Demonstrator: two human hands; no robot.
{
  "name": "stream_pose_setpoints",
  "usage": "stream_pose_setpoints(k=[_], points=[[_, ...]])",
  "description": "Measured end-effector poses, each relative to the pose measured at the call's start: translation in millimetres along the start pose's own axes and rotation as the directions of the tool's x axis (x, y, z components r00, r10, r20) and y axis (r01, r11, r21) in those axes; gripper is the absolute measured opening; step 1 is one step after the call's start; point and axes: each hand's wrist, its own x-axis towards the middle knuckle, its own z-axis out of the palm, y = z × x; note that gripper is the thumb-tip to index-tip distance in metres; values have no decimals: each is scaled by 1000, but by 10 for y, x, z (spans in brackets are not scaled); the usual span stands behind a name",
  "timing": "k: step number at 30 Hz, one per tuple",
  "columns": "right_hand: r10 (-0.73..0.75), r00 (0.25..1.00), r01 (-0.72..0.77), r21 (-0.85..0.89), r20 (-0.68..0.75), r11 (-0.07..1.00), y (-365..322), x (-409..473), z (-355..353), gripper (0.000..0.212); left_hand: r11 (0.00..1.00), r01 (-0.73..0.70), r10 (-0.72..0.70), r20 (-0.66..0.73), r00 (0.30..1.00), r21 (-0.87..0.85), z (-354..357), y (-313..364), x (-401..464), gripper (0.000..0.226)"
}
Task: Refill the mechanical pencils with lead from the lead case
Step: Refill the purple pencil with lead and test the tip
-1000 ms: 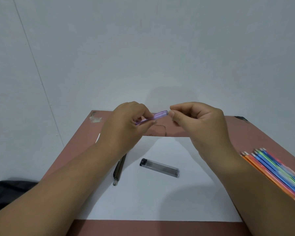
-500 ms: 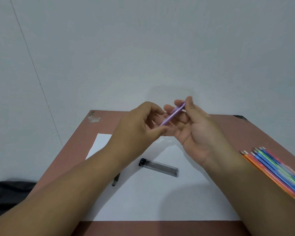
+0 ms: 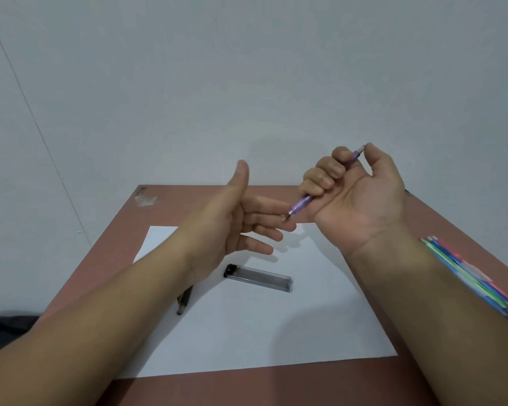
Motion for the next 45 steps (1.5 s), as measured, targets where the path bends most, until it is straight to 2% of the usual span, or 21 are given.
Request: stream_pose_setpoints(k=[7, 20, 32, 45], points=[[-49, 998, 50, 45, -25, 998, -40, -13, -34, 40, 1000, 24, -23, 12, 1000, -18, -14, -46, 16, 98], [-69, 997, 74, 112, -41, 991, -66, -50, -31, 36, 995, -94, 96, 60, 994, -32, -75, -105, 51, 94], [-67, 997, 70, 113, -38, 991, -63, -46, -20, 42, 993, -107, 110, 67, 992, -43, -84, -101, 47, 91], [-88, 996, 90, 118, -26, 989, -56, -64, -21, 38, 989, -129, 135, 90, 987, -73, -107, -116, 50, 88]])
